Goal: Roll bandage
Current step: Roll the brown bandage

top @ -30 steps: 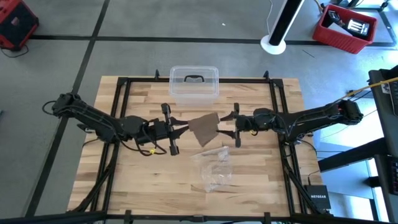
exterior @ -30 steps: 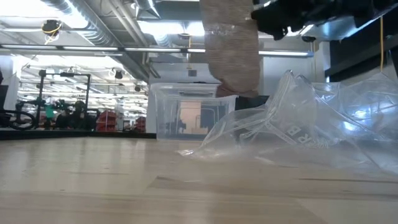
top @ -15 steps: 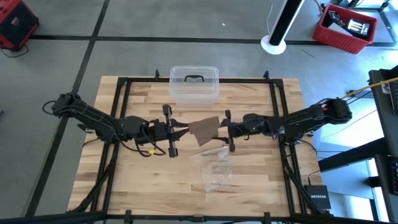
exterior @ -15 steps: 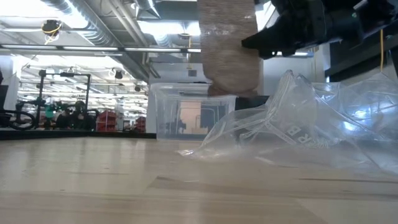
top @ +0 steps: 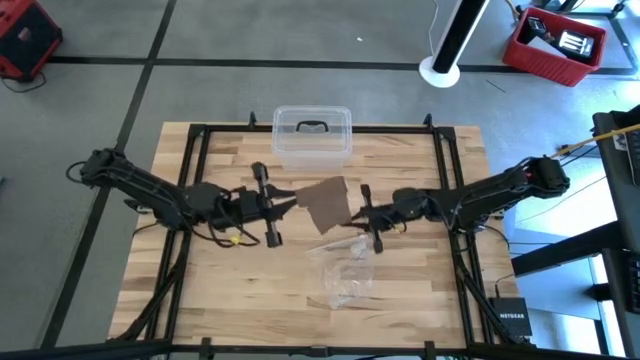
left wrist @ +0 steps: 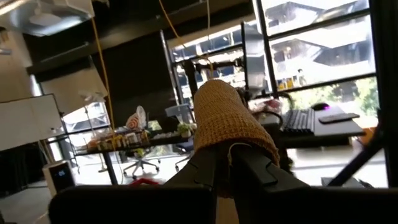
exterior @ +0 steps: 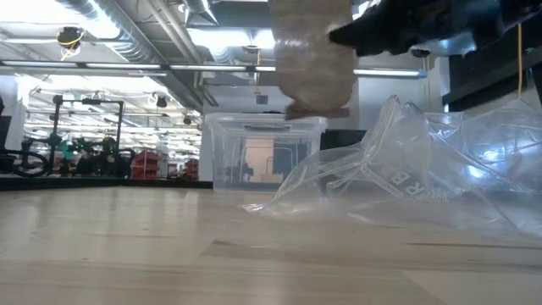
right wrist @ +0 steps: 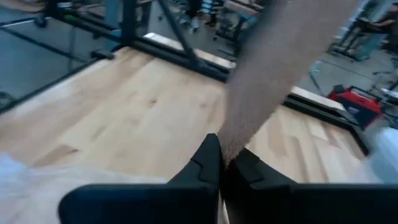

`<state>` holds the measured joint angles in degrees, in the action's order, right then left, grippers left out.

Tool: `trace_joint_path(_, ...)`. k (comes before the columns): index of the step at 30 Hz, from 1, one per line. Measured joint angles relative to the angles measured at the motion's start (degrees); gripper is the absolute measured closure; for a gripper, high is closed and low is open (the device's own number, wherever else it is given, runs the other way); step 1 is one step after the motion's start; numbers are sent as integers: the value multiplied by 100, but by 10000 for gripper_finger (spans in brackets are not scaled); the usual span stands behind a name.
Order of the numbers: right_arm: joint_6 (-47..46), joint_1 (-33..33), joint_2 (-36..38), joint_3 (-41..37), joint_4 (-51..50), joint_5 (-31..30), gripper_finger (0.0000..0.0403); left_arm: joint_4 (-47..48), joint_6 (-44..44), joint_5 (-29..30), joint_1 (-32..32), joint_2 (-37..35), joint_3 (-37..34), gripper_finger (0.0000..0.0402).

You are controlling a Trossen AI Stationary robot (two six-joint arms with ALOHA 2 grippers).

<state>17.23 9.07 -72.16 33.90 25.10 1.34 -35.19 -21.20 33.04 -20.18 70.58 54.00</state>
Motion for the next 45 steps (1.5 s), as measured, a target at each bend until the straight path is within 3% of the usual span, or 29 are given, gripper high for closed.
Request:
trace_joint_path(11,1,1256,70,328,-215,-1014,400,205,-620,107,86,-537,0,382)
trace_joint_path(20,-73,2123,70,999,-797,-1526,401,680,-1351,826,363,-507,-28,382)
trace_joint_path(32,318,3077,68,1861,-1148,-2072,401,820,-1226,863,717,-509,-735,382)
trace_joint_path(41,890,3167,67,2944,-1388,-2089,402,1035,-1039,721,656,-490,-1201,382)
trace_joint_path(45,1002,2905,66,3352,-1336,-2152,402,1253,-961,706,435,-287,-1235,382)
